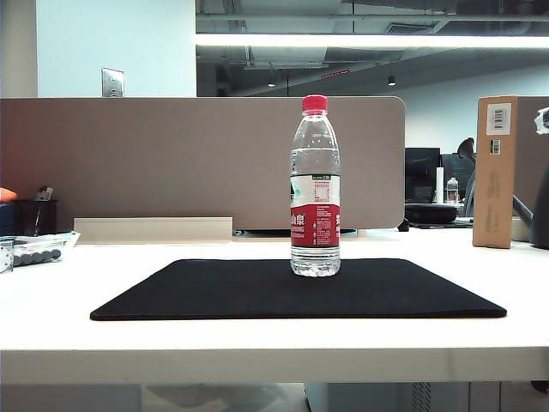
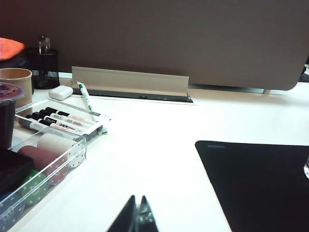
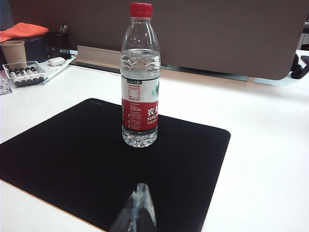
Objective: Stand the plastic bottle up on the black mouse pad.
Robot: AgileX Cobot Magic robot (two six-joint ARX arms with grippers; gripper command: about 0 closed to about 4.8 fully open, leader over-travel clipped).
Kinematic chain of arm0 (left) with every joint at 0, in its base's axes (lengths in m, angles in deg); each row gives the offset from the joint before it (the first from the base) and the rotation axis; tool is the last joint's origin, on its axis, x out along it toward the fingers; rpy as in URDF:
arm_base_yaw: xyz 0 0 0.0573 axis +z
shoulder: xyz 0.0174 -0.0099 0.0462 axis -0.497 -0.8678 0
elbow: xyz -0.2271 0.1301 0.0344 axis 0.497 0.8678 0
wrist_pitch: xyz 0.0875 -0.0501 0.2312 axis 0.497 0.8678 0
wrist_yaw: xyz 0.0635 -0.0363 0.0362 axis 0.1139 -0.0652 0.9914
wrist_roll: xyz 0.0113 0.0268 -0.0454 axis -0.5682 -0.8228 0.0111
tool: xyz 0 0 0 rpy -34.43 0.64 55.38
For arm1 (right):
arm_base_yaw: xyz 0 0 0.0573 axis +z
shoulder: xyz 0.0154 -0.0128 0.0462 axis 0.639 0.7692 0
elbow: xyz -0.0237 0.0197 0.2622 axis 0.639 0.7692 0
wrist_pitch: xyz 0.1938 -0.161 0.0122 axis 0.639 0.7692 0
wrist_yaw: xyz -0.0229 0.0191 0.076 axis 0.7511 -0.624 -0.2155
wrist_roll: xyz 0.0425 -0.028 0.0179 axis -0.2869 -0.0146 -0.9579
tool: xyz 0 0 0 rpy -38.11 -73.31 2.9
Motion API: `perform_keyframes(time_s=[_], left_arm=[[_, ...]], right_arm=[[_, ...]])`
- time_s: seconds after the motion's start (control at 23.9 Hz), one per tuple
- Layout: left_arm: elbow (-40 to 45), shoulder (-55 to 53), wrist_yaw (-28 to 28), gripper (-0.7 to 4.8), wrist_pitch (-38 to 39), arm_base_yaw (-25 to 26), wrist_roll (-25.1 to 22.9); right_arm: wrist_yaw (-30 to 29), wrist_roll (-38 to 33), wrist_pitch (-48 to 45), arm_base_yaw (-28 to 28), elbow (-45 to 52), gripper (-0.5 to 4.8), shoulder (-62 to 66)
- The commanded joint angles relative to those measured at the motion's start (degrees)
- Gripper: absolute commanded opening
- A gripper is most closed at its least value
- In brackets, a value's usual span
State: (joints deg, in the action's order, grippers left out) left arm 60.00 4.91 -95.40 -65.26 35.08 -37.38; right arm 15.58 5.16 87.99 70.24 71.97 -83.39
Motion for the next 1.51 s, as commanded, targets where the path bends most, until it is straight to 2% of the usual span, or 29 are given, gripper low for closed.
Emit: perform_keyframes(time_s=[0.04,0.34,0.54,1.51], left_arm=[[-0.3,1.0,1.1,-0.05,-0.2,0.0,-1.2],[-0.3,2.4,8.0,-0.04,1.4,-3.2,-1.8],[-0.3,2.4,7.6,-0.04,3.6,-4.9,-2.2],[-0.3,2.4,7.7,-0.04,3.7,-4.9,-2.6]], right_arm=[[0.0,0.1,-0.8,0.0,0.2,-0.05,0.0],[0.0,0.1,-0.8,0.0,0.2,-0.05,0.0],[0.0,0.1,-0.8,0.0,0.2,-0.05,0.0],[0.0,0.1,-0.8,0.0,0.2,-0.05,0.0]])
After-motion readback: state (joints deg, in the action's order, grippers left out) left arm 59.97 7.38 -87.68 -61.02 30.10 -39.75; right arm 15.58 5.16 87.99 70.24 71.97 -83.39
